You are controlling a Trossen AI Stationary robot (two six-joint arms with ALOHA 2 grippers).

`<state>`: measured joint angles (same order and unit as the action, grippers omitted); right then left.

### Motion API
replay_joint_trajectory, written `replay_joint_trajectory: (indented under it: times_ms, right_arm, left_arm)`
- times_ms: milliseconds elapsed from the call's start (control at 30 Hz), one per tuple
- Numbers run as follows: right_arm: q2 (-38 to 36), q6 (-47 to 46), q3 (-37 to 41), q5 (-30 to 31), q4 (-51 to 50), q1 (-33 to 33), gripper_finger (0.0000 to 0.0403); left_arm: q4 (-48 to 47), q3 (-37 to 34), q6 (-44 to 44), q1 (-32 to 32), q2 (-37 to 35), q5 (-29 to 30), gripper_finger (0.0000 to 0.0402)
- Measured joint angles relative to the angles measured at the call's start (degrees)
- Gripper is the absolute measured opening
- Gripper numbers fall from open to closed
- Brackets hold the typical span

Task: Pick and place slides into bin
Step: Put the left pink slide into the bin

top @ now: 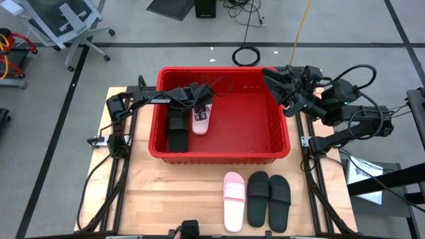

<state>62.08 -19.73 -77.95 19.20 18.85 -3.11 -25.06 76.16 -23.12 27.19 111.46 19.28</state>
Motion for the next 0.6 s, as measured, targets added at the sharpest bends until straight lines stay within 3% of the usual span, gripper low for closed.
replay_joint_trajectory:
  times_ms: [300, 600]
  right_arm:
    - [0.9, -0.6, 0.0, 0.0, -0.1, -0.5, 0.0205]
    - [1.6, -0.2, 0.0, 0.0, -0.1, -1.5, 0.0205]
  left_arm:
    - [-1.5, 0.0, 1.3, -0.1, 0.0, -7.1, 0.0205]
    - [-2.1, 0.0, 3.7, -0.3, -1.0, -8.9, 0.0205]
